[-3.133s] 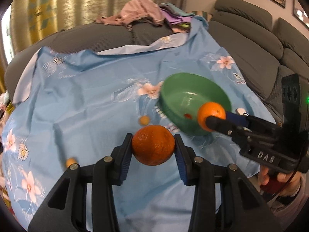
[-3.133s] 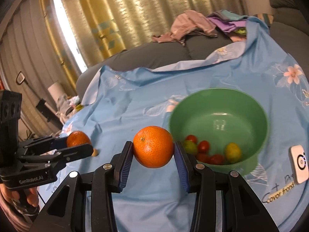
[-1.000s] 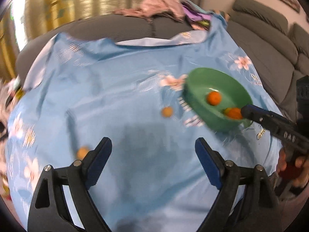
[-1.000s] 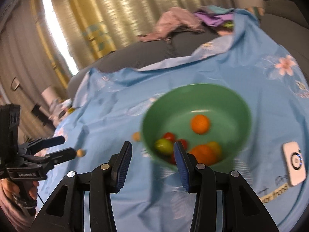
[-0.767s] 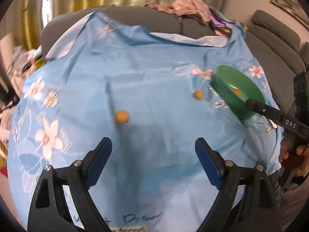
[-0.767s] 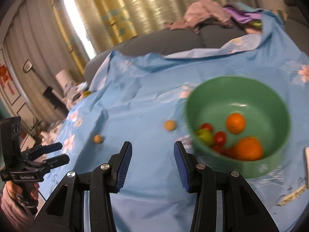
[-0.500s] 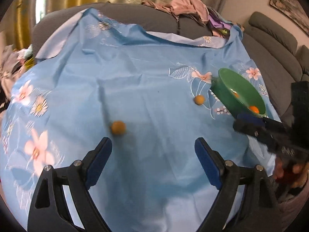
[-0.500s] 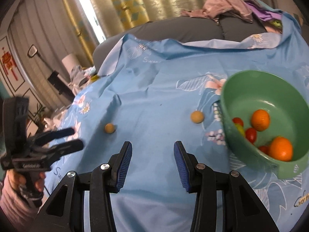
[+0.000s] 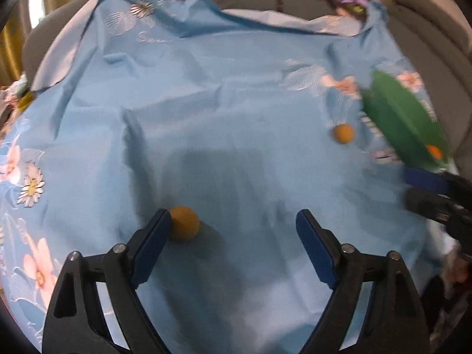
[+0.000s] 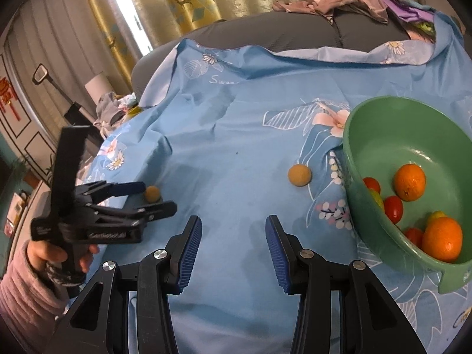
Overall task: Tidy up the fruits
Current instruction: 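Move both open tools away from the bowl toward the small kumquats, then close the left tool on a kumquat while the right tool grasps the tan fruit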
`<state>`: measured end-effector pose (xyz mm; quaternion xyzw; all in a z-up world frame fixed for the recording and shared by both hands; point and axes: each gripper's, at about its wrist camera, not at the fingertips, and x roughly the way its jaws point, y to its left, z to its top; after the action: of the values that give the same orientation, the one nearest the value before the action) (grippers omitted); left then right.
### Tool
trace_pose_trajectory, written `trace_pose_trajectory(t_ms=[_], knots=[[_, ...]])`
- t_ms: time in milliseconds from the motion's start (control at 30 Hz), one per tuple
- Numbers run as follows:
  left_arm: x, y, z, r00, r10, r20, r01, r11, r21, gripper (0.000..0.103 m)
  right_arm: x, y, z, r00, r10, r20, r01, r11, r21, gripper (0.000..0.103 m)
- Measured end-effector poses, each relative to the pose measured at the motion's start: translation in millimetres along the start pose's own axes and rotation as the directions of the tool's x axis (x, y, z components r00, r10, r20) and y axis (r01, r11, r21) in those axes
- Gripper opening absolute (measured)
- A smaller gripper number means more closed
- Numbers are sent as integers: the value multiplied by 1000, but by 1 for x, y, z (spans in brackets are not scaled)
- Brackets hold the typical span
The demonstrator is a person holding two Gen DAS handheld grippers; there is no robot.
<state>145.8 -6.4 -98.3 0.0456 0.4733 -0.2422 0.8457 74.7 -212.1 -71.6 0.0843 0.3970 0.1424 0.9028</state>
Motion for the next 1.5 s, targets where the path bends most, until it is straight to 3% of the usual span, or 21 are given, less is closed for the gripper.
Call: trace_pose_trajectory(t_ms=[167,233,300,367,467,867,967,1067,1200,1500], knots=[[-23,-3,-2,995,-64,76,64,998,5,80,6,-8,1,1000,0,-7,0,1000,31,45],[-18,-1,-1,998,-10,64,10,1000,6,79,7,-9,2,1000,-1,-8,2,1000,31,45],[0,2,-1,998,59,2,-59,998,12,78,8,-10,2,1000,-6,-8,7,999,37,46],[13,6,0,997,68,-36,-68,998,3,65,8,-10,3,1000,-2,-9,2,999,45,45],[20,11,5,995,99,-33,-100,995,-2,57,8,-10,2,1000,-6,-9,7,999,36,45],[27,15,7,993,107,-49,-107,994,12,26,17,-13,11,999,-31,-18,32,999,25,45],[21,18,6,992,123,-40,-123,992,5,24,20,-16,13,999,-23,-24,24,999,29,45],[8,19,4,996,90,-3,-91,996,-23,24,28,-17,18,999,-36,-37,36,999,22,45],[-9,16,2,997,47,54,-45,999,-30,24,41,-12,29,995,-94,-40,93,995,-21,45],[2,25,-7,999,35,20,-35,999,-18,25,71,-1,45,957,-284,-51,272,948,-165,45]])
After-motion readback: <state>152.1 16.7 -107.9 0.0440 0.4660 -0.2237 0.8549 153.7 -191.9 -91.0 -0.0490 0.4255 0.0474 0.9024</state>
